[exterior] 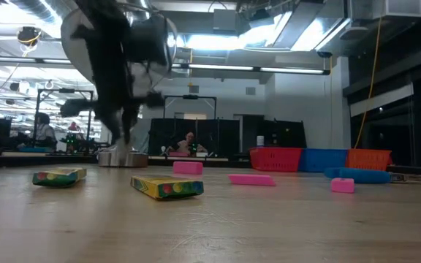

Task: Pick & Place School Supplies
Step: Put the top crayon box into the orange bin

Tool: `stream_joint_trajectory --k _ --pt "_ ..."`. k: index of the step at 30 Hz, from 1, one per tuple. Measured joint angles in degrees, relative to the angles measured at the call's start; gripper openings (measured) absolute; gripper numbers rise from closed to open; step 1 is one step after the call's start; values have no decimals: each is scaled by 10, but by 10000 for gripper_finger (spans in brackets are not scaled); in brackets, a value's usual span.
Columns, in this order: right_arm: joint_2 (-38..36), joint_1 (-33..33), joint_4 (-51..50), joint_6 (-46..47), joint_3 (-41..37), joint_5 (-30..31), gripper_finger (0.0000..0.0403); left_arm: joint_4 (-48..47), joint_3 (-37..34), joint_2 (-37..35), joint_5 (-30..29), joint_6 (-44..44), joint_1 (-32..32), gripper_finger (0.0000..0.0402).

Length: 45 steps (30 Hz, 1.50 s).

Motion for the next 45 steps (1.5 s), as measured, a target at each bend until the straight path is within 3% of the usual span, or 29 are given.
stream_joint_trajectory --k 4,8,11,13,17,21,26,32,45 --pt "20 0 -2 14 0 -15 192 102 -1 -72 7 81 -105 27" --pt "54 0 -4 45 0 -26 192 373 0 -126 14 309 -210 27" --pt "85 -1 -6 80 0 -28 192 561 0 -133 35 417 -238 27" --pt "105 -9 5 102 0 -30 192 630 0 -133 32 449 -236 27" --pt "152 -33 68 119 0 -32 192 640 13 -111 28 463 -215 27" --pt "197 -56 119 129 0 -39 196 685 28 -74 68 448 -195 27" --pt "247 -87 128 175 0 -48 231 771 37 -33 99 445 -195 27" --pt "300 -106 196 186 0 -65 264 774 55 -12 118 432 -195 27" --pt "386 -151 185 192 63 -98 245 771 57 -14 135 431 -201 27"
